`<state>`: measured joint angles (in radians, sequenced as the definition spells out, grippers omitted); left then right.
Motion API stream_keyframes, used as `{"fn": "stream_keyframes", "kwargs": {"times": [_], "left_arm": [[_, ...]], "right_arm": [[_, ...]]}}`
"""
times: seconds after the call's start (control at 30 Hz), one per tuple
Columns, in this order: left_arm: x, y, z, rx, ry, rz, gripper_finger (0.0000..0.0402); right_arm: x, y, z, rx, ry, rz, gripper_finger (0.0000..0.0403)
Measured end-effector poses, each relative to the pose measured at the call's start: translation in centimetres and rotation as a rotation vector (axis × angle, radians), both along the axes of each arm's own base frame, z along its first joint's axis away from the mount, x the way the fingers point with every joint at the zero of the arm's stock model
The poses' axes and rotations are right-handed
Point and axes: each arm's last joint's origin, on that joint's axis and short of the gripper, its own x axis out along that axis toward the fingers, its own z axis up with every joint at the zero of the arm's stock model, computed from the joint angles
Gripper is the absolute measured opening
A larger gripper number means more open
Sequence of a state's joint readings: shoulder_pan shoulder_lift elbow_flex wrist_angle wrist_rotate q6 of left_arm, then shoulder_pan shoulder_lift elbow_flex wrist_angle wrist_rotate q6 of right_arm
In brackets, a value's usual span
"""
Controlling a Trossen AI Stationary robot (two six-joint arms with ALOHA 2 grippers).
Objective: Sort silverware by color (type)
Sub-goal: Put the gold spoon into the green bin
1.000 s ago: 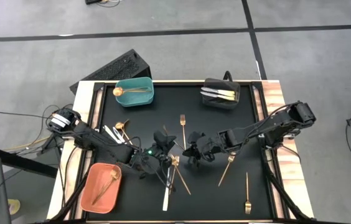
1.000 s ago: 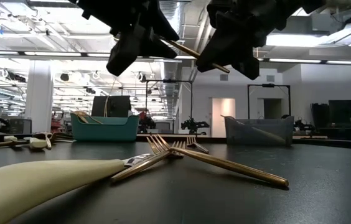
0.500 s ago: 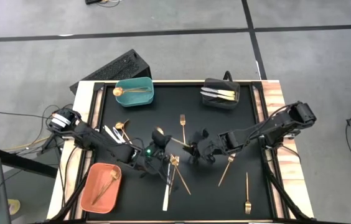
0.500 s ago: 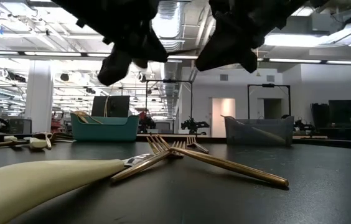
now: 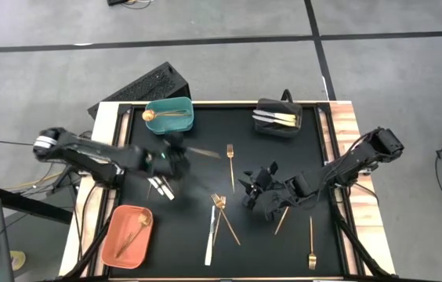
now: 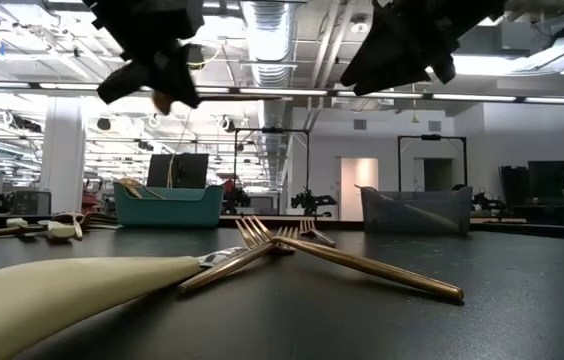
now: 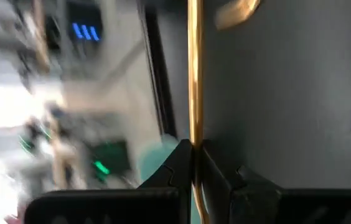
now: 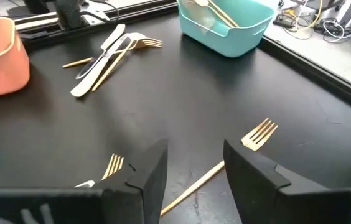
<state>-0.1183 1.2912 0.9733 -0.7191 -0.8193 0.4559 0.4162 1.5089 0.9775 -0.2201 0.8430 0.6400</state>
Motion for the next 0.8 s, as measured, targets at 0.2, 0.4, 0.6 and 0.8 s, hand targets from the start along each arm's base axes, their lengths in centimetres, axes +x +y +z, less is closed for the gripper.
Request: {"fn": "stream_keyframes", "kwargs": {"times": [0.2,0.4,0.6,0.8], "left_arm": [[-3.3,5.8,1.1,-0.056,0.031,0.277,0.0003],[-4.6,10.6,0.1,-0.117,0.198,0.359,0.0003],[-5.5,15.2,-1.8,-0.155,0.317,0.477,0.0003],[-5.6,18.2,-3.9,-0.183,0.374,0.553,0.0009]], "right_arm": [[0.1,0.0,-0.7,-0.009,0.019,-0.017,0.018],[0.3,-0.6,-0.5,-0.009,0.009,-0.042,0.0177],[0.3,-0.5,-0.5,-0.009,0.008,-0.041,0.0177],[0.3,-0.6,-0.5,-0.01,0.009,-0.041,0.0177]]}}
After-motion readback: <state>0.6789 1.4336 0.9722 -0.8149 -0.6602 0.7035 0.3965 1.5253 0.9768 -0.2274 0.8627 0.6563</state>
